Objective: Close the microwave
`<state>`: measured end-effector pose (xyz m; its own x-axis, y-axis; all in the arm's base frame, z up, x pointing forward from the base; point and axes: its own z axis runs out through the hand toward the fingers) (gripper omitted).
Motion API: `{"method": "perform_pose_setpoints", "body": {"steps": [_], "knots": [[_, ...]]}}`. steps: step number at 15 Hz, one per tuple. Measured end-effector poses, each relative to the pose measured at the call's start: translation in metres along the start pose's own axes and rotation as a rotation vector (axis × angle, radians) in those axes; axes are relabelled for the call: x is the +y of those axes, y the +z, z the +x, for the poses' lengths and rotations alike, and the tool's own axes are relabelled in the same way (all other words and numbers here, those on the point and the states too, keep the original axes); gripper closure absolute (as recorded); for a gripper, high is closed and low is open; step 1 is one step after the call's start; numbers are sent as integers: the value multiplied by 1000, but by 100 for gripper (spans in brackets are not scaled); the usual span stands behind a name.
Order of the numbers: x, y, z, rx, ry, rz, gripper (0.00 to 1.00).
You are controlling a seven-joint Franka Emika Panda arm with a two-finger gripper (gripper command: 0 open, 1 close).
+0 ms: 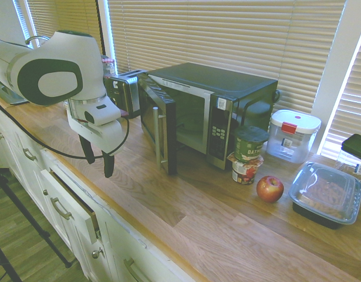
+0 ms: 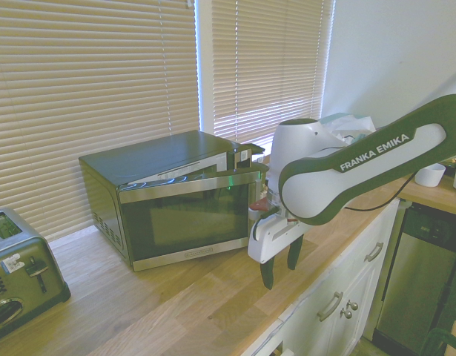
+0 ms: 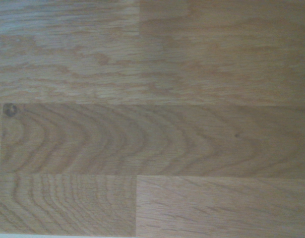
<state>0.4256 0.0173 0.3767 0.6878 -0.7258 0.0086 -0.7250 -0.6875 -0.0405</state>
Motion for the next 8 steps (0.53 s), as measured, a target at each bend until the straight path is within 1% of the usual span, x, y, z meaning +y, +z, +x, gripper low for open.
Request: {"method": "perform_pose_setpoints", "body": {"steps": [5, 8], "knots": [[-3, -2, -1, 5, -5, 5, 0], [-27, -18, 0, 49, -25, 49, 0]]}}
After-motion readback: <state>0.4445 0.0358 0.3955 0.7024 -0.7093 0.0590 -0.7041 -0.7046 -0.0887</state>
